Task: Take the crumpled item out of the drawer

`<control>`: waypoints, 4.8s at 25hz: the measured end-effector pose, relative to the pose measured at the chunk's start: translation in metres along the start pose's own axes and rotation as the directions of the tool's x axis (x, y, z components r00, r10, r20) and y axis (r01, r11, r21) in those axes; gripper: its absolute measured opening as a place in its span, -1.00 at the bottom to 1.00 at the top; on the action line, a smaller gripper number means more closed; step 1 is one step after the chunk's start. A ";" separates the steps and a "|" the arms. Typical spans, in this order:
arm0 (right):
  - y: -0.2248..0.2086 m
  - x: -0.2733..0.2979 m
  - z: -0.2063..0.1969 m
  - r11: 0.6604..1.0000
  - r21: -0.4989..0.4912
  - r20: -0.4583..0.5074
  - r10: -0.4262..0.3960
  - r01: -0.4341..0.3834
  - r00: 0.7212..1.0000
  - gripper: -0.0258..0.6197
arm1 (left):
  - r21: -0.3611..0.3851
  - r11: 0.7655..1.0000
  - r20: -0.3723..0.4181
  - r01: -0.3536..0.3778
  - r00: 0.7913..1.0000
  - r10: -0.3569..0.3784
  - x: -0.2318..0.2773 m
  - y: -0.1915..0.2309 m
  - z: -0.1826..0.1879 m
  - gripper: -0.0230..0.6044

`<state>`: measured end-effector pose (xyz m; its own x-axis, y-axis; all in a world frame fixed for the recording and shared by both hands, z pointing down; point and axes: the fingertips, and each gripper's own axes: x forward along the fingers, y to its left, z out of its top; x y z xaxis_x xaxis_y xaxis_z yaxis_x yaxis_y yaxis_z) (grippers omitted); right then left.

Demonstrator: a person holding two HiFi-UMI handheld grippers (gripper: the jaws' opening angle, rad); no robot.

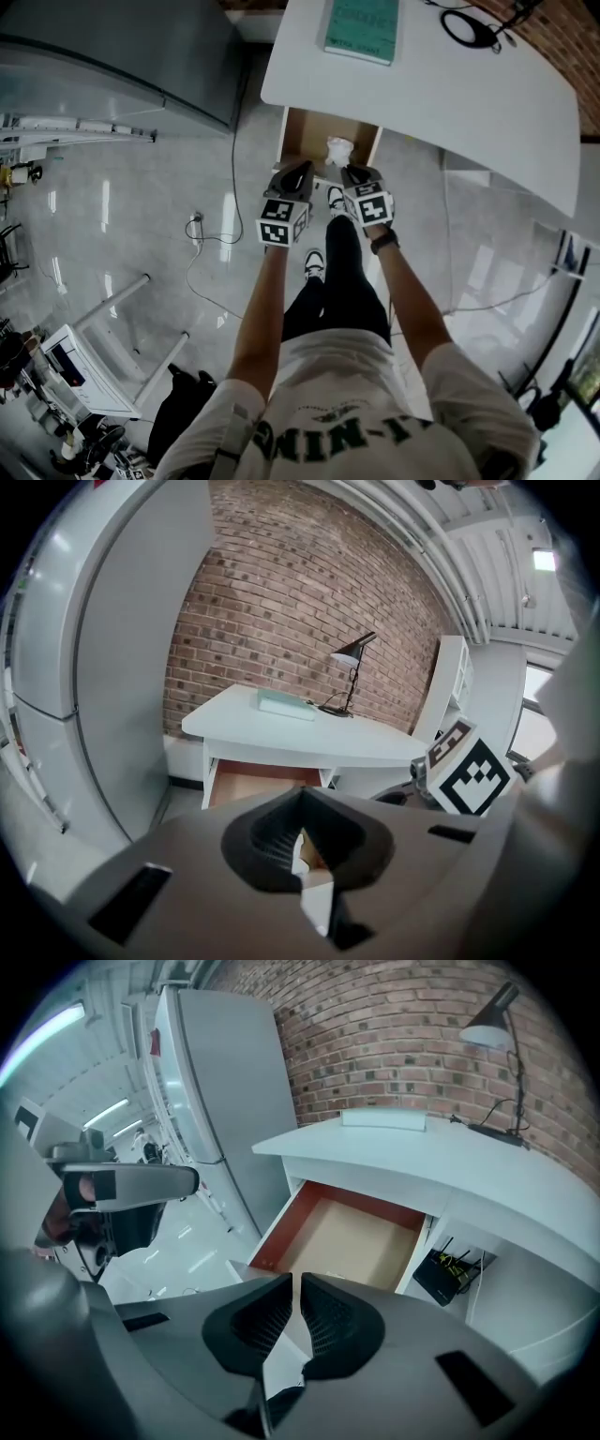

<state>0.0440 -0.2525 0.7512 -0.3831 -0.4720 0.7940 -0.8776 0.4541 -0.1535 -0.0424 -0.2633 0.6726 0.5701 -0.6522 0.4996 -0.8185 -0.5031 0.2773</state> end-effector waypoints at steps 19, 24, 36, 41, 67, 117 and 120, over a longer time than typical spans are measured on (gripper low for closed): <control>-0.029 0.128 -0.034 0.999 0.023 -0.164 0.047 -0.044 0.985 -0.49 | -0.047 0.998 -0.019 -0.033 0.999 0.032 0.042 0.044 -0.025 -0.95; -0.033 0.155 -0.032 0.999 0.009 -0.177 0.047 -0.046 0.983 -0.48 | -0.037 0.999 -0.016 -0.030 0.999 0.030 0.048 0.053 -0.026 -0.95; -0.046 0.205 -0.054 0.999 -0.040 -0.295 0.017 -0.030 0.955 -0.48 | -0.053 0.998 -0.006 -0.032 0.999 0.032 0.061 0.074 -0.028 -0.95; -0.045 0.214 -0.076 0.999 -0.023 -0.383 0.035 -0.048 0.923 -0.48 | -0.056 0.998 -0.007 -0.042 0.999 0.042 0.063 0.080 -0.030 -0.95; -0.032 0.117 -0.019 0.999 -0.032 -0.176 0.020 -0.026 0.984 -0.83 | -0.072 0.992 -0.010 -0.100 0.995 0.100 0.028 0.058 -0.009 -0.95; 0.018 -0.392 0.260 0.945 0.129 0.777 -0.285 0.302 0.561 -0.84 | 0.256 0.927 0.575 -0.274 0.814 0.082 -0.229 -0.085 0.326 -0.94; 0.023 -0.394 0.263 0.950 0.125 0.785 -0.272 0.287 0.557 -0.84 | 0.242 0.932 0.564 -0.271 0.821 0.092 -0.230 -0.080 0.323 -0.95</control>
<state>0.0987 -0.2550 0.2798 -0.2009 -0.9794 0.0219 -0.9795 0.2011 0.0088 -0.0848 -0.2564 0.2705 0.4320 -0.9015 -0.0273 -0.9001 -0.4290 -0.0760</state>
